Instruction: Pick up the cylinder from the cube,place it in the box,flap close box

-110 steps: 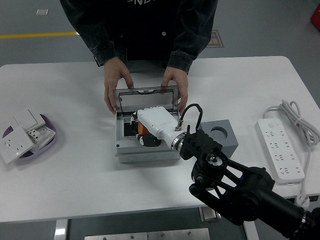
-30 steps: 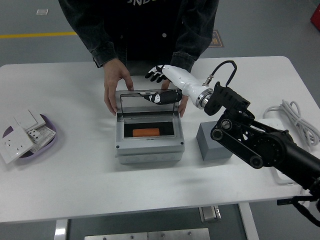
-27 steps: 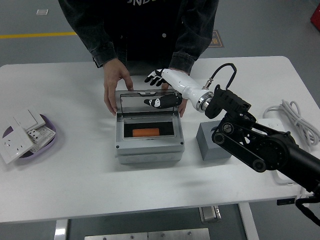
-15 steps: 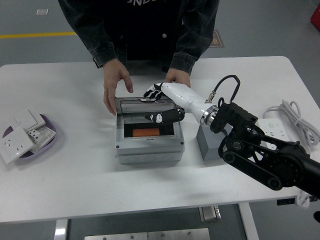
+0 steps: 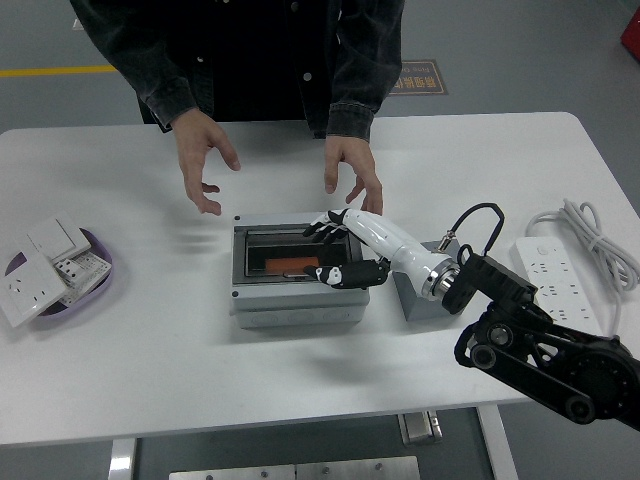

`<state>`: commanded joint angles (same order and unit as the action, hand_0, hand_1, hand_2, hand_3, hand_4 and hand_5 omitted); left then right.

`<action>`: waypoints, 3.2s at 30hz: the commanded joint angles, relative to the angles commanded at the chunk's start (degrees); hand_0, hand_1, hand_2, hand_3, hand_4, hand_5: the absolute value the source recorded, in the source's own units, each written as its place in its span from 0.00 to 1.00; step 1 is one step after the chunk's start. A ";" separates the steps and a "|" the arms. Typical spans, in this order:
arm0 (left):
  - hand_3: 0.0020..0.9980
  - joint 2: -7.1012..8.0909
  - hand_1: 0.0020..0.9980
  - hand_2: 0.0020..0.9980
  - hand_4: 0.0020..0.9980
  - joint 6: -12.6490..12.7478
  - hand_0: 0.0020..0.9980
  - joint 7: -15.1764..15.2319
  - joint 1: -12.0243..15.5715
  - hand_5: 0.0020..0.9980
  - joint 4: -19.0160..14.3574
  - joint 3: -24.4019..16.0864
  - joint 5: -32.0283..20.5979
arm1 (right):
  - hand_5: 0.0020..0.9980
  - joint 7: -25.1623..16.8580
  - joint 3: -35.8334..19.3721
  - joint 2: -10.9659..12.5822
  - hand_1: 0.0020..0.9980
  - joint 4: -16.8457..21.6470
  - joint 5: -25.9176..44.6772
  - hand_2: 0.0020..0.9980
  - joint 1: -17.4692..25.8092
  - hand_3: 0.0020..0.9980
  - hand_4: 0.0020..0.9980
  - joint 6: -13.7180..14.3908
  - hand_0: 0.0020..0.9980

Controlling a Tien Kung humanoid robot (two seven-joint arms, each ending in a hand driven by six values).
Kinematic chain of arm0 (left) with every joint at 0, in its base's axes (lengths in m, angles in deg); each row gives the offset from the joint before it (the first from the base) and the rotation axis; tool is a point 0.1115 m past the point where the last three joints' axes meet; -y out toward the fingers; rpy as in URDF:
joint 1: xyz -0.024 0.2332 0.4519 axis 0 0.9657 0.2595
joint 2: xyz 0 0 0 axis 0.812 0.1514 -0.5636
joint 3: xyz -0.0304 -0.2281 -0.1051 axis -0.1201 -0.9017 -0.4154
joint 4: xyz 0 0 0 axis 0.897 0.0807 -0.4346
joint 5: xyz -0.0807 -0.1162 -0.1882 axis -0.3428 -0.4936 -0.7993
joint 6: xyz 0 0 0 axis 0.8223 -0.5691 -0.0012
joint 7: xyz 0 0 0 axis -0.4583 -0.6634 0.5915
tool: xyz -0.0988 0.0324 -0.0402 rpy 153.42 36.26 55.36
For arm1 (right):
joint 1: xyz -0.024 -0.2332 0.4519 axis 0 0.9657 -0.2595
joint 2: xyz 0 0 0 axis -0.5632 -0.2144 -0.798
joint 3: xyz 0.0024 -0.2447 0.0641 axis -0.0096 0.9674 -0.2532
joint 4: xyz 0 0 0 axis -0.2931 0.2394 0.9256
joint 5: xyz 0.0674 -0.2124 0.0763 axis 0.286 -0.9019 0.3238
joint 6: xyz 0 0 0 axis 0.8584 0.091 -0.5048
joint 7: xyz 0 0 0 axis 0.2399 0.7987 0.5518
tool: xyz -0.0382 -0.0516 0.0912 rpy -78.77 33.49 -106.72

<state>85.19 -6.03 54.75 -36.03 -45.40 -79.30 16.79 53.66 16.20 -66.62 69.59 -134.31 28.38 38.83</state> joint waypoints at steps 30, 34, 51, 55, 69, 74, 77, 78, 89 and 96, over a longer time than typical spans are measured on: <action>0.64 -0.08 0.66 0.58 0.73 0.12 0.64 0.10 1.30 0.31 0.00 1.03 -1.52 | 0.32 -20.31 -51.15 -10.19 0.62 -6.54 18.16 0.66 22.32 0.68 0.69 -1.99 0.60; 0.64 0.11 0.66 0.58 0.73 0.08 0.64 0.12 1.25 0.31 0.00 1.08 -1.42 | 0.32 -21.88 -54.14 -11.04 0.62 -6.72 21.70 0.66 22.44 0.68 0.69 -2.58 0.60; 0.64 1.73 0.66 0.58 0.73 -0.21 0.64 0.15 1.13 0.31 0.00 2.13 -0.97 | 0.27 -22.49 -55.80 -11.92 0.70 -5.95 22.97 0.74 24.28 0.80 0.77 -2.84 0.73; 0.64 1.96 0.66 0.58 0.72 -0.24 0.64 0.16 1.04 0.31 0.00 2.12 -0.80 | 0.29 -22.50 -55.85 -11.95 0.70 -5.53 22.70 0.74 24.45 0.79 0.77 -2.69 0.74; 0.65 0.74 0.66 0.58 0.73 0.02 0.64 0.42 1.38 0.32 0.00 0.12 -0.92 | 0.29 -22.25 -55.78 -12.01 0.70 -4.63 22.04 0.74 25.04 0.78 0.78 -1.92 0.74; 0.65 0.43 0.66 0.58 0.73 0.07 0.64 0.51 1.19 0.32 0.00 -0.34 -1.02 | 0.28 -22.19 -56.43 -12.36 0.70 -4.51 21.94 0.74 25.16 0.78 0.79 -1.82 0.74; 0.65 0.34 0.66 0.58 0.73 0.09 0.64 0.63 0.99 0.32 0.00 -0.49 -1.14 | 0.28 -22.17 -56.46 -12.35 0.69 -4.21 21.84 0.74 25.03 0.77 0.80 -1.85 0.74; 0.65 0.33 0.66 0.58 0.73 0.09 0.64 0.68 0.92 0.32 0.00 -0.54 -1.17 | 0.28 -22.16 -56.39 -12.32 0.69 -4.07 21.82 0.74 24.95 0.77 0.80 -1.87 0.74; 0.65 0.14 0.66 0.58 0.73 0.17 0.64 0.58 0.36 0.32 0.00 -1.24 -0.88 | 0.28 -22.28 -56.74 -12.61 0.69 -3.89 22.26 0.73 25.03 0.77 0.80 -1.98 0.74; 0.65 -0.05 0.67 0.58 0.73 0.18 0.64 0.52 0.26 0.32 0.00 -1.34 -0.88 | 0.29 -22.26 -57.46 -12.87 0.69 -3.79 22.05 0.73 25.00 0.76 0.80 -1.98 0.75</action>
<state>85.13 -5.85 55.28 -35.77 -45.40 -80.64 15.91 31.40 -41.26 -79.48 65.79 -112.26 53.38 36.85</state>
